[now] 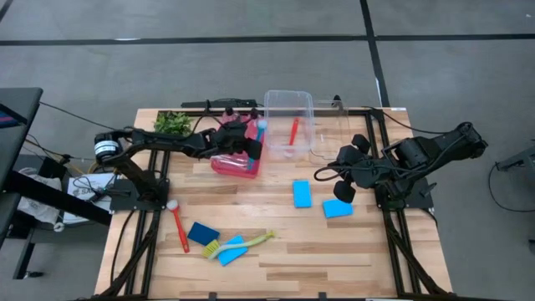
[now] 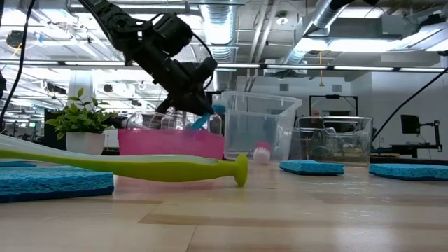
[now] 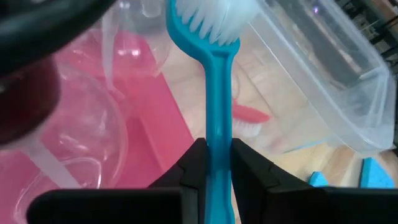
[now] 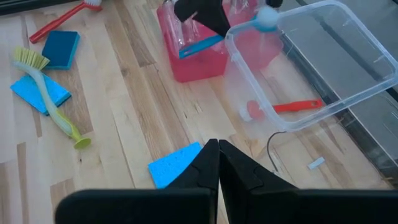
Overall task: Pick & Place Kitchen Sink Supplies
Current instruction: Put the blue dishwashing brush into the red bin
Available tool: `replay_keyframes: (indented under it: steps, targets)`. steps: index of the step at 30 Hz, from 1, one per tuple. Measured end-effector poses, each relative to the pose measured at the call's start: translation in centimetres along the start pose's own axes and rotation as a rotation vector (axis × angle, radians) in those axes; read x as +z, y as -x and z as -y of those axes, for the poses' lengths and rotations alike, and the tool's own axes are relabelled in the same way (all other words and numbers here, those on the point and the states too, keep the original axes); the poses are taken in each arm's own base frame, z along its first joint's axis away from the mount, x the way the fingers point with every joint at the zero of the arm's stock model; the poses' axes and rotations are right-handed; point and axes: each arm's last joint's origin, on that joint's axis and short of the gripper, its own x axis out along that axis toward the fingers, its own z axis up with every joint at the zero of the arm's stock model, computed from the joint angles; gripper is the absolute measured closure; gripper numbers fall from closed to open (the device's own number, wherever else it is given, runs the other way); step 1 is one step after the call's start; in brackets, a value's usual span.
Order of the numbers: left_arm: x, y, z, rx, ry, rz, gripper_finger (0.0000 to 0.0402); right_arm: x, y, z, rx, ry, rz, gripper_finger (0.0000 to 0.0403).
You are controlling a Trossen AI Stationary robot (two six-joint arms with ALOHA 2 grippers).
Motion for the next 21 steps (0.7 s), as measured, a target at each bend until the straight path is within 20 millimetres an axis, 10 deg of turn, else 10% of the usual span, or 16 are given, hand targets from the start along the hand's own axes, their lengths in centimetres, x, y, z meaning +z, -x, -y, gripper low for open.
replay_keyframes:
  steps: [21]
  targets:
    - [0.5,1.04,-0.07,0.086,-0.003,0.057,0.0377,0.01,0.0,-0.01,0.001,-0.001,0.001,0.0402]
